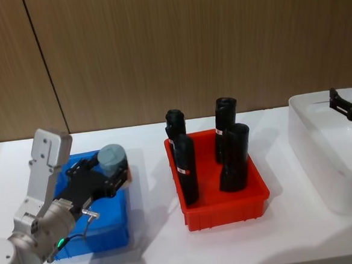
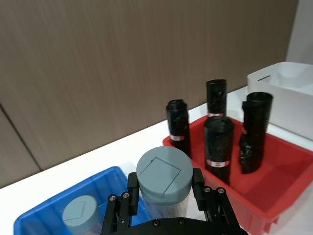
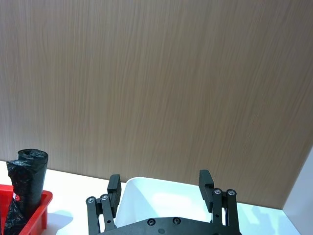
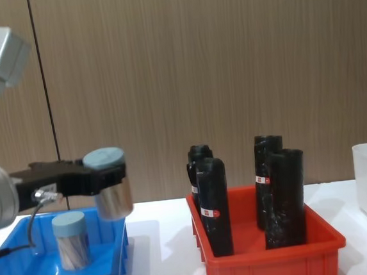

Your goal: Pick the cotton swabs from the blue box and place them into the white box.

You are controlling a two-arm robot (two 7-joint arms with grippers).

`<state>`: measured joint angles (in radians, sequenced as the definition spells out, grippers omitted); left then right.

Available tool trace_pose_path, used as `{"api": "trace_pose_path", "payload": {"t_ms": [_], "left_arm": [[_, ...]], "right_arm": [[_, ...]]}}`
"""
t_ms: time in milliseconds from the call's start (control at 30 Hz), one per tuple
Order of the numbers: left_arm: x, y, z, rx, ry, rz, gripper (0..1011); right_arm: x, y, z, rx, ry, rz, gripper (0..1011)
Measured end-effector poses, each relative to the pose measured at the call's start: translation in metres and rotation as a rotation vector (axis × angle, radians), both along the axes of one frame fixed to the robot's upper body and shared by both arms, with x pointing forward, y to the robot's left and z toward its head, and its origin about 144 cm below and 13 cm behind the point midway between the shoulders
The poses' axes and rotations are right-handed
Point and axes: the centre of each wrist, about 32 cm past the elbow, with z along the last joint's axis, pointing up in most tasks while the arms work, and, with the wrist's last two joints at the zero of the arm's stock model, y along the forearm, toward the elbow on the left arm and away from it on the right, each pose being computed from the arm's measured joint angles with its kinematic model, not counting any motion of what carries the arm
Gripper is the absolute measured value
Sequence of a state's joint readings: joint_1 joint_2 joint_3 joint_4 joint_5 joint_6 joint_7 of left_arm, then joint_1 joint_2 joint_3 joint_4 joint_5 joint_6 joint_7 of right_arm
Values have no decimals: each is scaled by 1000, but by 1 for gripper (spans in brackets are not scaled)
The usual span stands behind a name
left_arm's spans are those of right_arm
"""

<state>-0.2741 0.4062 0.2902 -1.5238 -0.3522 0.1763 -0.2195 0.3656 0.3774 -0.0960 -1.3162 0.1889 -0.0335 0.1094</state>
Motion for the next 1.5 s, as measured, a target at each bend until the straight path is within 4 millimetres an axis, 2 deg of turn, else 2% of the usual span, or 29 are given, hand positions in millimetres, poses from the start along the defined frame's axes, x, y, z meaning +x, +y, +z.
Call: {"api": "trace_pose_path", "payload": {"t_ms": [533, 900, 1067, 1500], "left_arm": [[17, -11, 35, -23, 88, -210, 654], [45, -28, 52, 8, 124, -368, 654], [64, -43, 61, 34, 130, -446, 654], [85, -64, 74, 75, 132, -538, 654]], "right_arm": [[0, 0, 0, 0, 0, 0, 1001], [0, 0, 0, 0, 0, 0, 1002], [0, 0, 0, 0, 0, 0, 1002], [0, 0, 0, 0, 0, 0, 1001]]}}
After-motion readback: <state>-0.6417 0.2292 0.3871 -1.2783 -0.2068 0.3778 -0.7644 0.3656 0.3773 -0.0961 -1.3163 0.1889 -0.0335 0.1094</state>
